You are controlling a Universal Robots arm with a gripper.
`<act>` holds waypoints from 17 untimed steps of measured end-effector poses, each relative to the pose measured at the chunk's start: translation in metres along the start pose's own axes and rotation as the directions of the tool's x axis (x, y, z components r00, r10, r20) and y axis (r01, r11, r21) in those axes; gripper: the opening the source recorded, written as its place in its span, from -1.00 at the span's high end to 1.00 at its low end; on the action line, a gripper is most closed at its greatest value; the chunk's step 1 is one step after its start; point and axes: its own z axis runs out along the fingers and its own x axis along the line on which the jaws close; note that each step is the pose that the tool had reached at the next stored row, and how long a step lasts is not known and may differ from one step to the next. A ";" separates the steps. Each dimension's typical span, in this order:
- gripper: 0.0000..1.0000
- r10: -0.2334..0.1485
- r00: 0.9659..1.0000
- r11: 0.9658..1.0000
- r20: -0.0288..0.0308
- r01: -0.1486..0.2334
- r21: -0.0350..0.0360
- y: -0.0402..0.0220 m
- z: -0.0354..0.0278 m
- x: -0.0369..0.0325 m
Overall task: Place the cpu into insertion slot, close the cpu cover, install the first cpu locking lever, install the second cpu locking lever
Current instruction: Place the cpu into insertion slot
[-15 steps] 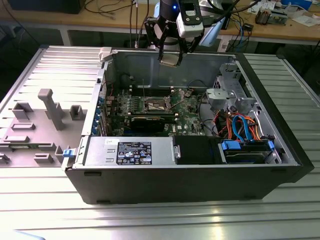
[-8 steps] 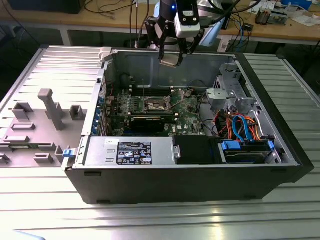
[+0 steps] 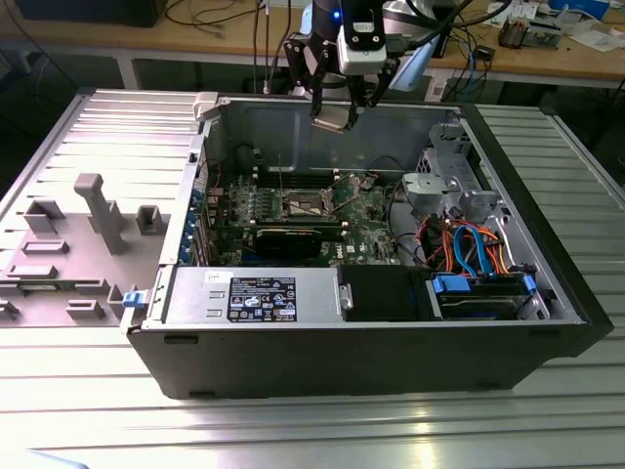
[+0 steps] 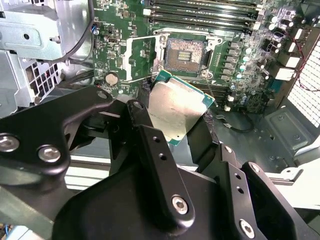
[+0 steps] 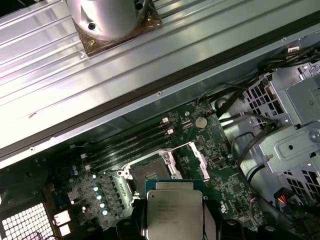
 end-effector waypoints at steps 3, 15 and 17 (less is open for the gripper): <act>-0.09 0.009 1.000 1.000 0.003 -0.009 0.002 -0.0001 0.0008 0.0001; -0.09 0.009 1.000 1.000 0.005 -0.009 0.001 -0.0007 0.0010 0.0015; -0.09 0.015 1.000 1.000 0.007 -0.015 0.000 -0.0012 0.0014 0.0023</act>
